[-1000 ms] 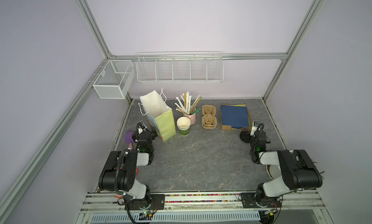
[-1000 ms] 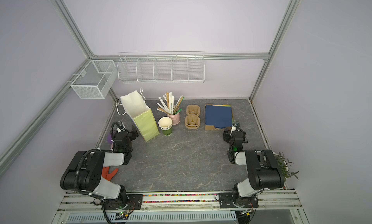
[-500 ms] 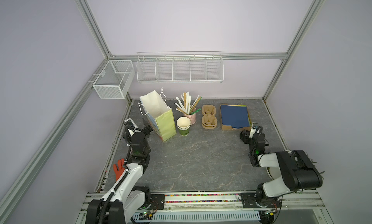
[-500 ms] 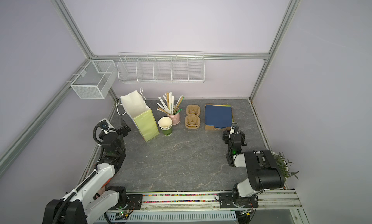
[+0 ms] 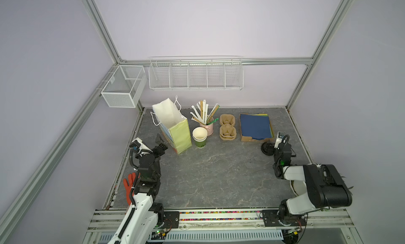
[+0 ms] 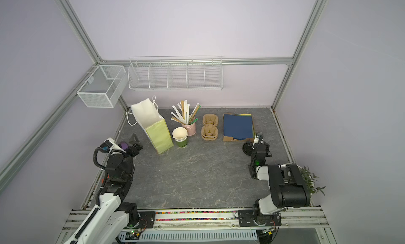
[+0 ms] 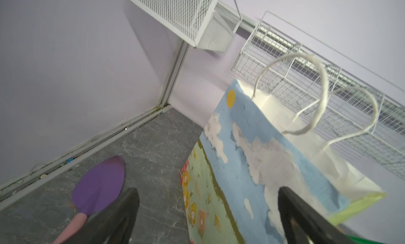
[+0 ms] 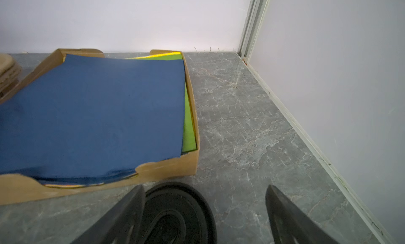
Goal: Pack the takeout coffee
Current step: 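Reach the left gripper to the green cup stack while the right gripper follows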
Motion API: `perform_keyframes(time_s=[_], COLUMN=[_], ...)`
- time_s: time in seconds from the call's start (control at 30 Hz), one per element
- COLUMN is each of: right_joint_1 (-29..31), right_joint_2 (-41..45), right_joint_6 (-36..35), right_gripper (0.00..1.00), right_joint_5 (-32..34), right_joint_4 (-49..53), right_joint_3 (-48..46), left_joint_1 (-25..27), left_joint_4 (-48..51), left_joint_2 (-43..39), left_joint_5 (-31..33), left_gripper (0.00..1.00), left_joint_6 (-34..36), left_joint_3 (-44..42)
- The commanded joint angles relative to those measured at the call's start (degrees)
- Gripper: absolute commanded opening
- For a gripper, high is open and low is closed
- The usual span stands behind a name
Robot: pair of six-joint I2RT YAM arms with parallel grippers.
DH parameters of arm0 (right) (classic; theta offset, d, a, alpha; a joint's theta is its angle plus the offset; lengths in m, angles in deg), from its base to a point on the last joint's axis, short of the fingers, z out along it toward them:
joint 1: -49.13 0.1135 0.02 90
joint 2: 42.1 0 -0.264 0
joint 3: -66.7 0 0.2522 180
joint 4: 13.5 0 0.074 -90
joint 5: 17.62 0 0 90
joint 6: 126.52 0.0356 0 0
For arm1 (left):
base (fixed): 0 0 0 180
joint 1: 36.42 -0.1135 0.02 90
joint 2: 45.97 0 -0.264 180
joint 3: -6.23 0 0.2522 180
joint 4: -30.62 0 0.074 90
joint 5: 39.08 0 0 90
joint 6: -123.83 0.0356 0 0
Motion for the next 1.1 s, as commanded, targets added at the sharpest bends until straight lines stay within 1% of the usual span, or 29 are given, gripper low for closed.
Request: perform_keyframes(time_s=[0.0,0.07,0.13,0.17,0.2,0.23,0.27,0.3,0.37,0.4,0.43,0.47,0.5,0.53,0.57,0.6,0.63,0.67,0.7,0.73,0.77,0.8,0.83,0.87,0.9,0.93,1.0,1.07], right_joint_1=[-0.24,-1.12,-1.56,-1.29,-1.28,-2.62,-2.14,0.22,6.16,8.47,9.5,10.12,10.1,10.11,10.13,10.13,10.13,10.12,10.13,10.11,10.13,10.12,10.13,10.13,10.12,12.2,15.64,17.6], right_joint_2=[1.3,2.44,3.11,4.26,10.3,14.93,17.58,19.72,25.05,28.95,31.36,34.06,36.25,37.28,38.34,39.51,40.29,41.61,43.13,44.29,45.38,45.71,45.45,44.42,42.8,41.18,37.49,34.9], right_joint_6=[0.87,1.84,1.89,0.88,2.56,3.24,-0.28,-1.35,-5.12,-7.75,-8.55,-6.71,-0.77,3.49,8.11,11.4,12.95,15.25,16.24,16.19,17.39,22.48,29.51,32.61,28.31,24.85,23.96,23.16], right_gripper=[0.89,0.89,0.89,0.88,0.88,0.89,0.88,0.88,0.88,0.88,0.88,0.88,0.88,0.88,0.88,0.88,0.88,0.89,0.88,0.88,0.88,0.88,0.88,0.88,0.88,0.88,0.88,0.88], right_joint_5=[-1.32,-1.9,-3.0,-1.4,1.38,-2.38,-7.3,-5.12,4.34,6.18,5.96,5.63,6.04,5.96,5.34,2.85,0.3,-3.36,-7.39,-10.57,-12.97,-11.33,-7.74,-7.16,-12.59,-15.58,-12.04,-11.3], right_joint_4=[0.83,-6.93,-9.22,-12.07,-0.54,14.8,22.89,26.83,30.61,32.42,33.93,36.33,38.59,40.97,46.34,49.51,49.49,48.3,46.94,45.67,44.3,45.58,50.3,55.65,57.38,59.08,67.75,72.09], right_joint_3=[-0.19,-4.92,-6.61,-7.04,-4.69,1.08,5.96,8.54,11.1,12.33,13.22,14.54,15.84,17.08,19.64,21.57,21.76,21.16,20.16,19.22,18.17,17.69,19.1,21.79,23.92,25.81,31.05,33.02], left_joint_1=[0.12,0.12,0.11,0.12,0.12,0.12,0.12,0.12,0.12,0.12,0.12,0.12,0.12,0.12,0.12,0.04,-0.18,-1.01,-2.74,-3.63,-3.57,-3.49,-3.48,-3.34,-2.42,-0.96,4.18,9.34], left_joint_4=[-0.44,0.9,2.95,3.39,3.2,3.25,3.77,3.88,2.6,2.07,1.64,0.95,-0.36,-1.57,-1.84,-0.57,1.41,1.42,1.49,2.8,6.16,12.09,14.5,14.32,15.04,17.27,23.15,27.39], left_joint_2=[1.35,1.92,3.94,4.96,5.94,6.69,7.11,7.4,7.72,7.64,7.64,7.77,8.21,8.88,9.43,9.28,8.92,8.54,8.21,7.84,7.48,7.1,7.1,7.11,7.11,6.99,6.23,5.66], left_joint_5=[-2.69,-1.99,-2.03,-2.58,-4.03,-5.19,-5.7,-5.41,-4.72,-5.05,-5.74,-6.48,-6.75,-6.0,-3.69,-1.74,-2.23,-6.64,-15.27,-19.81,-20.81,-18.76,-18.51,-20.79,-21.41,-20.16,-13.84,-9.29], left_gripper=[0.99,0.99,0.99,0.99,0.99,0.99,0.99,0.99,0.99,0.99,0.99,0.99,0.99,0.99,0.99,0.99,0.99,0.99,0.99,0.99,0.99,0.99,0.99,0.99,0.99,0.99,0.99,0.99], left_joint_6=[0.4,0.13,-0.4,-0.71,-0.28,0.08,0.16,0.32,0.19,0.41,0.55,-0.21,-1.95,-4.73,-10.27,-16.19,-20.95,-23.69,-22.35,-19.55,-17.85,-18.61,-18.76,-16.52,-15.11,-14.64,-13.05,-12.32], left_joint_3=[-0.72,0.17,1.71,2.36,2.86,3.32,3.66,3.86,3.13,3.12,3.14,3.05,2.91,2.61,2.46,2.65,2.98,3.22,4.17,5.53,7.45,9.68,10.99,11.59,12.2,13.17,15.92,18.24])
